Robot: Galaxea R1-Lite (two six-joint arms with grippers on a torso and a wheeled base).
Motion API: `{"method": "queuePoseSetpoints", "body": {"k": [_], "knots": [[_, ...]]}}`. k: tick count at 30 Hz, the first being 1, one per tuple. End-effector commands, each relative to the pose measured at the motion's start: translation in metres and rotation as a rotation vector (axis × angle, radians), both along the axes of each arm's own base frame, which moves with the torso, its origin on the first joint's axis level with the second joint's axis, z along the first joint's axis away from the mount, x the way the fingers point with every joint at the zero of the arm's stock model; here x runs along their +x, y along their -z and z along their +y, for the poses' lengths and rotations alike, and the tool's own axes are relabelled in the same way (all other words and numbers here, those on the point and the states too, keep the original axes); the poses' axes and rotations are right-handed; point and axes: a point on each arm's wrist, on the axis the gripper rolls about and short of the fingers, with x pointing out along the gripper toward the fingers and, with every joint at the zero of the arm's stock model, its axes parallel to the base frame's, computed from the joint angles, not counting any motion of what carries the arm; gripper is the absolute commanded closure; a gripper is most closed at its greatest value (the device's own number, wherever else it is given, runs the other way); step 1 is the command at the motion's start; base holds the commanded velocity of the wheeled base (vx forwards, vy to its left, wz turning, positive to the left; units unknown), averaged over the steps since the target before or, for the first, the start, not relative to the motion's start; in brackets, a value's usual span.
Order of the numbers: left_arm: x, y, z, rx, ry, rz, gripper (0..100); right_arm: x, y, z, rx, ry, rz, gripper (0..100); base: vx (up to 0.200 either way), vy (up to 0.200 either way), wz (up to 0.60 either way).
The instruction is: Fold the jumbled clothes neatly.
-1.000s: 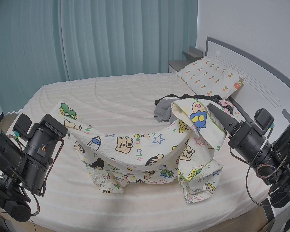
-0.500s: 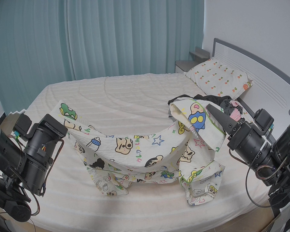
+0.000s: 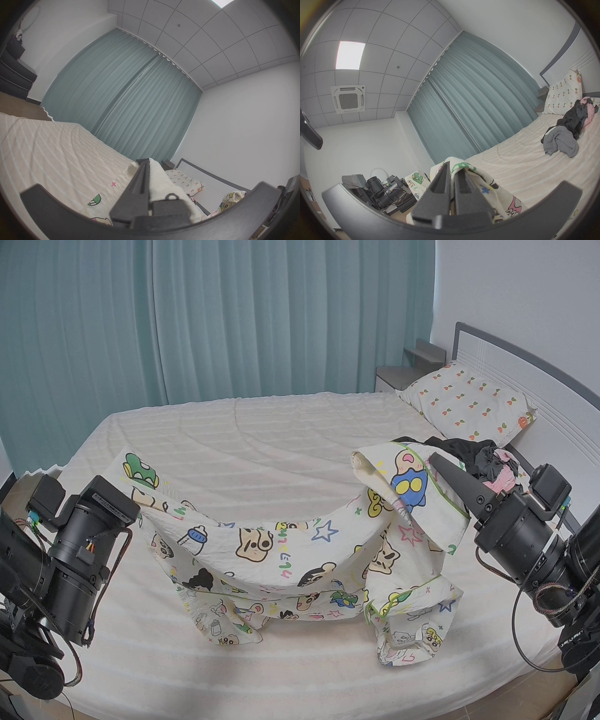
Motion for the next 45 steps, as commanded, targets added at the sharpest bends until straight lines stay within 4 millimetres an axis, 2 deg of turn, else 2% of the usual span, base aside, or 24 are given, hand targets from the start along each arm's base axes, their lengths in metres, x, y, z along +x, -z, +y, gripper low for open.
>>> {"method": "queuePoseSetpoints", "body": {"k": [1,4,11,16,24,31,38,42,45], "knots": [[-0.001,-0.001,0.000,-0.008,0.003,-0.013,100,-0.001,-0.001,-0.001,0.006,0.000,-0.007,100,-0.200,0.000,0.00],[-0.002,0.000,0.001,-0.003,0.005,-0.008,100,-0.002,-0.002,-0.001,0.008,0.000,-0.011,100,-0.200,0.000,0.00],[-0.010,0.001,0.005,0.027,0.000,-0.012,100,-0.018,-0.010,-0.015,0.006,0.002,-0.055,100,-0.200,0.000,0.00],[-0.018,-0.007,0.009,0.016,0.002,-0.048,100,-0.025,-0.015,-0.020,-0.035,0.018,-0.125,100,-0.200,0.000,0.00],[-0.037,-0.013,0.012,0.063,0.017,-0.087,100,-0.055,-0.025,-0.026,-0.045,-0.066,-0.190,100,-0.200,0.000,0.00],[-0.048,-0.014,0.020,0.065,0.012,-0.105,100,-0.079,-0.034,-0.035,-0.044,-0.146,-0.188,100,0.000,0.000,0.00],[-0.054,-0.011,0.023,0.071,0.018,-0.101,100,-0.084,-0.034,-0.040,-0.073,-0.187,-0.172,100,0.000,0.000,0.00],[-0.053,-0.003,0.022,0.099,0.020,-0.064,100,-0.065,-0.036,-0.036,-0.088,-0.116,-0.151,100,0.000,0.000,0.00],[-0.054,-0.004,0.023,0.097,0.020,-0.067,100,-0.061,-0.046,-0.036,-0.073,-0.122,-0.176,100,0.000,0.000,0.00]]}}
